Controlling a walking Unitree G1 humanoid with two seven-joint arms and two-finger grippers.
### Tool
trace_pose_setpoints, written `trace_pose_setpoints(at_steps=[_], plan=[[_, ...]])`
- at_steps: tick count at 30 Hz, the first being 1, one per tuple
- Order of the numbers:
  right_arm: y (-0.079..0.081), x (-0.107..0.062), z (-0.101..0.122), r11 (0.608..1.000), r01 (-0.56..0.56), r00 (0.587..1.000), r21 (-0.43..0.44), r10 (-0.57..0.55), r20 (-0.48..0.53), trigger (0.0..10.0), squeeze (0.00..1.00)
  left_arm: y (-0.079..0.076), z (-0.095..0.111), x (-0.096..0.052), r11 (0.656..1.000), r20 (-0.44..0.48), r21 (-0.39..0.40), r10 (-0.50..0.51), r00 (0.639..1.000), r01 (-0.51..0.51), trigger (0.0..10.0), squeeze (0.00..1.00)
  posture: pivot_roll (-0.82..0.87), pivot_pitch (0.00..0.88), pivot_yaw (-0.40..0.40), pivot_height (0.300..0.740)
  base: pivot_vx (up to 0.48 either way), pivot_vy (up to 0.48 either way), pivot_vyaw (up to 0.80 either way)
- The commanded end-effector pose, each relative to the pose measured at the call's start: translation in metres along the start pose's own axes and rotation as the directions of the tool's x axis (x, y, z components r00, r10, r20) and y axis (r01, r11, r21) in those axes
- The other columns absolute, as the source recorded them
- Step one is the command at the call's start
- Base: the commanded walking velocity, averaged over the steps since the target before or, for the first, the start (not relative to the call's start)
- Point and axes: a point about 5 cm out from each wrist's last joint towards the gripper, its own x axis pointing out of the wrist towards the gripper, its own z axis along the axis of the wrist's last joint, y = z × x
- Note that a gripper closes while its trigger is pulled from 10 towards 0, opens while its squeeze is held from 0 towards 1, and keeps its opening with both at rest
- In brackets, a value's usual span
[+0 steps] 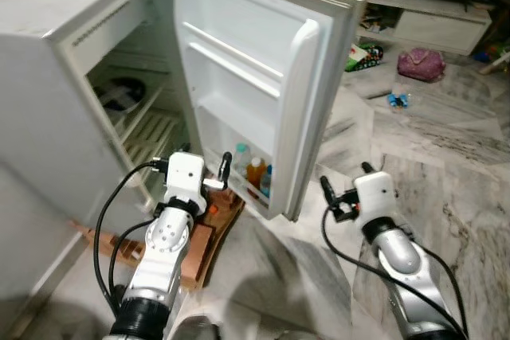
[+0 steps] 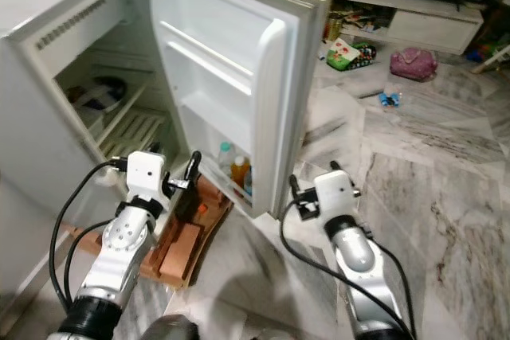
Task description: Restocking fridge
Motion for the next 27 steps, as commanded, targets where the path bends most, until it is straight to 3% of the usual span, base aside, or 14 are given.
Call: trace_pose_setpoints(at_steps=[1,16,27], plan=[[0.0,0.006,0.004,1.0,-0.006,0.999,0.01,0.005,0.035,10.0,0.0,0.001,-0.002,-0.002,1.0,-0.014,0.023,0.0,1.0,0.0,10.0,0.0,0.09,0.058,-0.007,0.74,0.409,-0.247,0.0],[0.002,0.02,0.005,0.997,-0.078,0.994,0.024,0.076,0.074,10.0,0.0,0.007,-0.01,0.0,0.998,-0.063,0.057,0.045,0.997,-0.042,10.0,0.0,0.08,0.062,-0.003,0.74,0.465,-0.016,0.0],[0.003,0.02,0.004,0.996,-0.088,0.993,0.025,0.085,0.079,10.0,0.0,0.006,-0.007,0.016,0.997,-0.057,0.08,0.022,0.998,-0.018,10.0,0.0,0.07,0.062,-0.002,0.74,0.48,0.0,0.0]])
